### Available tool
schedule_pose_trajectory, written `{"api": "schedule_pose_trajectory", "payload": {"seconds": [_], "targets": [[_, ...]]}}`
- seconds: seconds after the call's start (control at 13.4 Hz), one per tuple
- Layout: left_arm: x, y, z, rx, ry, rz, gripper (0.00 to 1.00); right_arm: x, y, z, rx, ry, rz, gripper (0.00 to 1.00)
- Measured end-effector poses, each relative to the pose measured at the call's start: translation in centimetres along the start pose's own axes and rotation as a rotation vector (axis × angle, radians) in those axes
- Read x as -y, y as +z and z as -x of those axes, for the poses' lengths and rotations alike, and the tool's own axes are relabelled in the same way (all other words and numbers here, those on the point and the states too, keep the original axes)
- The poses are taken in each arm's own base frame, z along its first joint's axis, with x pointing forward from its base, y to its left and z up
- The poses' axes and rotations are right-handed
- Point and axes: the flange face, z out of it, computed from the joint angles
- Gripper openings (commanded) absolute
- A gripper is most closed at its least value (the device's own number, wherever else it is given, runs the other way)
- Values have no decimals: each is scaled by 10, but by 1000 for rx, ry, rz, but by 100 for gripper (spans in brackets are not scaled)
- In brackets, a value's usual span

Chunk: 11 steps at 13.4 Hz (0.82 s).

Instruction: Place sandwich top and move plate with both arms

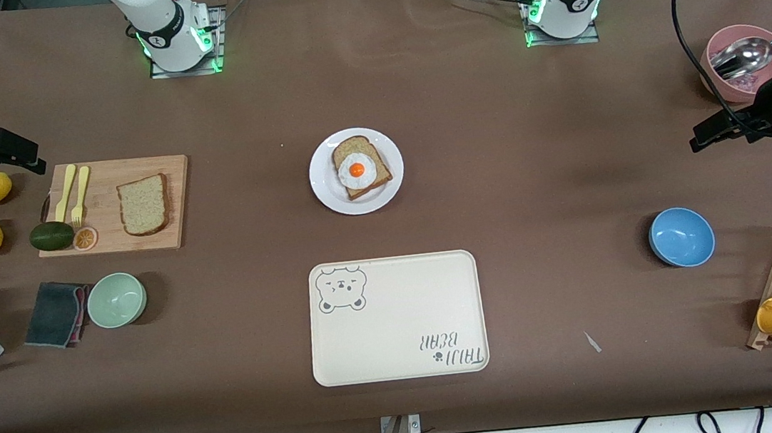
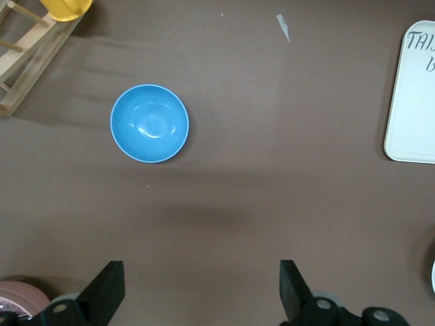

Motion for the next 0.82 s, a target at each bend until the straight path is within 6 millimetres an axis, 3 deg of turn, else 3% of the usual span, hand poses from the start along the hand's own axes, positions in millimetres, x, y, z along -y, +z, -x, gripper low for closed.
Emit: {"api": "schedule_pose_trajectory", "payload": {"seconds": [0.22, 0.82], "targets": [[8, -2, 1, 3, 4, -84, 100, 0, 0, 0, 0, 0, 0, 100], [5, -10, 0, -11, -1, -87, 100, 0, 2, -1, 4, 0, 0, 100]]}}
